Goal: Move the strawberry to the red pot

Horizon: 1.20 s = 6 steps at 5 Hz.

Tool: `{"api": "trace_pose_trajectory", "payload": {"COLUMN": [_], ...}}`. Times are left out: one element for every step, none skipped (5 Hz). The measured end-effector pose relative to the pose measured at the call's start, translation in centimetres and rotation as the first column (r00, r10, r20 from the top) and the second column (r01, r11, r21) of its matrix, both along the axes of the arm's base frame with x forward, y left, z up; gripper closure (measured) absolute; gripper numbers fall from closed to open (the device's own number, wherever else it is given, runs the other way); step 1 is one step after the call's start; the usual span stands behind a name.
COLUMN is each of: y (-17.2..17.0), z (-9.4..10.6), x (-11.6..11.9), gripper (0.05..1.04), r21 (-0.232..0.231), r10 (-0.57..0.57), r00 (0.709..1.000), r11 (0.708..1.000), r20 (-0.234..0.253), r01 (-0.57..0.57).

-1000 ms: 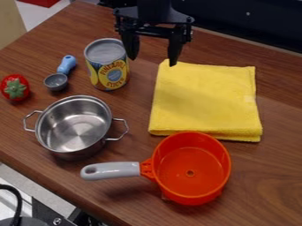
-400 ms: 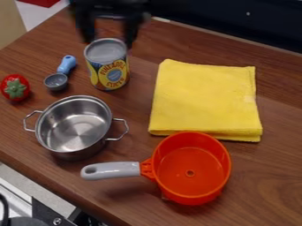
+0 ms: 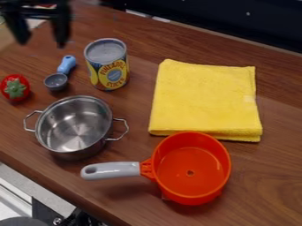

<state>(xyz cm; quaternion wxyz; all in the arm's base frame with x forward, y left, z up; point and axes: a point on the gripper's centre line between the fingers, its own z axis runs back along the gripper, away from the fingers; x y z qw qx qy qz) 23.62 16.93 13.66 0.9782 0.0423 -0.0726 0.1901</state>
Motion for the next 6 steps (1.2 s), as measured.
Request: {"api": "trace_pose_trajectory", "payload": {"y": [2.4,4.6,6.2,7.5,7.8,7.6], "z": [0.0,-1.4,-2.7,-3.5,-4.6,-5.3], "x": [-1.3,-1.3,-1.7,-2.3,-2.8,-3.0], "gripper": [0.086,0.086,0.085,0.085,0.086,0.086], "r21": [0.053,0.080,0.092,0.108,0.093,0.075], "r10": [0.038,0.102,0.134,0.170,0.221,0.282], "r00": [0.999,0.994,0.989,0.982,0.972,0.954], "r11": [0.998,0.991,0.986,0.978,0.969,0.954], "r20": [0.000,0.029,0.055,0.079,0.081,0.101], "r01": [-0.038,-0.104,-0.139,-0.178,-0.228,-0.290]}}
